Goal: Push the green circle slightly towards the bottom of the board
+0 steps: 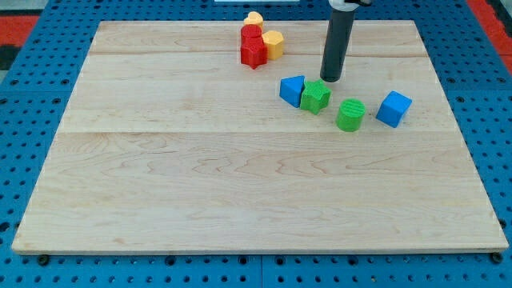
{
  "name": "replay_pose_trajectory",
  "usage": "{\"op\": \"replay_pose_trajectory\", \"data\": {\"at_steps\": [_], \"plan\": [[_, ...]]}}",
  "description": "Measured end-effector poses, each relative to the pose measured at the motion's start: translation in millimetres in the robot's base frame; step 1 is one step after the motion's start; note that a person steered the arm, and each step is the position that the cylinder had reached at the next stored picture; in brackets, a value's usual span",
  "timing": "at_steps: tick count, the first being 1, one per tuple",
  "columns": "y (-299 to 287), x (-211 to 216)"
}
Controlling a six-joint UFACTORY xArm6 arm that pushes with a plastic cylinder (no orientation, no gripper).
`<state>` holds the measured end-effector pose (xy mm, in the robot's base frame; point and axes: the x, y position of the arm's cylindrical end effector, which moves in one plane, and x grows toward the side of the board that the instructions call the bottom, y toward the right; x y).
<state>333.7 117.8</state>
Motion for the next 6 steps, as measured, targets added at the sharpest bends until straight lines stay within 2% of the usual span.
{"op": "replay_pose_trajectory", "data": {"at_steps": [1, 2, 5, 6], "plan": [[25.1, 28.2], [23.8, 49.2], [31.8, 53.5], [-3.8, 65.9]]}}
